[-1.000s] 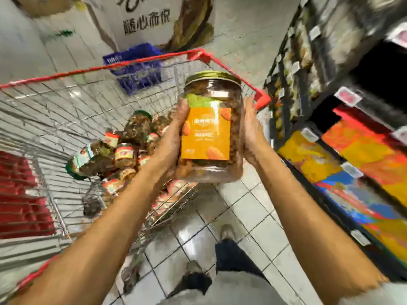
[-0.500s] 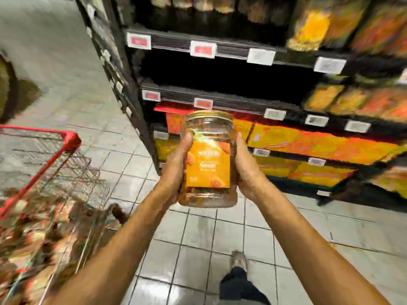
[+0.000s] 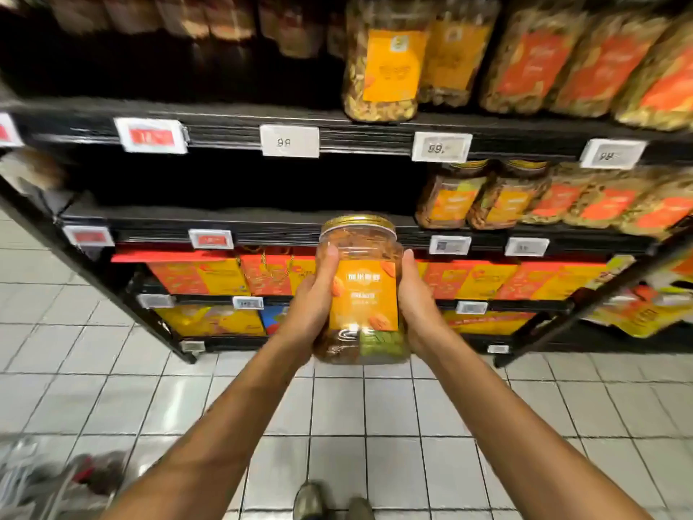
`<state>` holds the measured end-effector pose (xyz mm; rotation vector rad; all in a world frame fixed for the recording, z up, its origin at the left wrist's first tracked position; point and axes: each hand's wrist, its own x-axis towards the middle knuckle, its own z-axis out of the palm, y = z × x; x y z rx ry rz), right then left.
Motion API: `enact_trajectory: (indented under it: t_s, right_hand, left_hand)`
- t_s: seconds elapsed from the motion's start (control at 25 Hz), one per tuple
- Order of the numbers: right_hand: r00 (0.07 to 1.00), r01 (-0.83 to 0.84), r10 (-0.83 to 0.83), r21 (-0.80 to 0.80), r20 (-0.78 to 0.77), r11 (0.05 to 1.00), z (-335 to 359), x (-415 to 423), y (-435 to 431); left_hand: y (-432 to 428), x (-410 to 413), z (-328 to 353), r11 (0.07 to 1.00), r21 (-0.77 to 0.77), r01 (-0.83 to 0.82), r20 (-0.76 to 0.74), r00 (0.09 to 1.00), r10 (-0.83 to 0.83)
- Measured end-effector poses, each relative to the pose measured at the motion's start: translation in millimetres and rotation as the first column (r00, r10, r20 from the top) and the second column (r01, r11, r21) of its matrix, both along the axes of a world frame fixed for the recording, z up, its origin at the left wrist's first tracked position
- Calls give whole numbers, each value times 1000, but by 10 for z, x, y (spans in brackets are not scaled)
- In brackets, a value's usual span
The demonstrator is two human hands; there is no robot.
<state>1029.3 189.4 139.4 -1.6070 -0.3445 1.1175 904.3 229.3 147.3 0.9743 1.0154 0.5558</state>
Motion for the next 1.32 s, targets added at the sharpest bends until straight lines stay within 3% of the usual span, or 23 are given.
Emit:
enact_trajectory:
  t_s: [0.12,0.4,0.64,0.76,0.92,1.08,1.2,1.32]
  right_hand:
    - [998,55,-55,-9,42,998,-123,476,575]
    - [979,119,-117,0,168,993,-432,1225,1696]
    - [944,207,-250,204,217,957,-608,1460,2306]
    - [926,240,-309,294,216,925,-815,1436,2328]
    - [831,306,-412,312,374,900,-941,1289,2027]
    - [823,195,-353,363,445,911,-1082,1128,1653]
    - [766,215,-359,314,534,925,-1065,1190,1544]
    - [729,296,-373,227,574,928,-1025,1337,1480]
  left_hand:
    - [637,536,-114,999,42,-2,-70,998,5]
    - [1733,1295,-415,993,108,-49,-41,998,54]
    - [2341,1657,-595,962,212,-172,-13,984,179]
    - [2410,1693,-840,966,184,-181,69,983,171]
    - [2457,1676,-984,964,198,-177,71,983,166]
    - [2430,1786,-1020,971,147,-191,151,974,169]
    - [2283,1976,-986,978,158,-135,85,989,123]
    - [2150,2103,-947,962,201,-187,0,982,191]
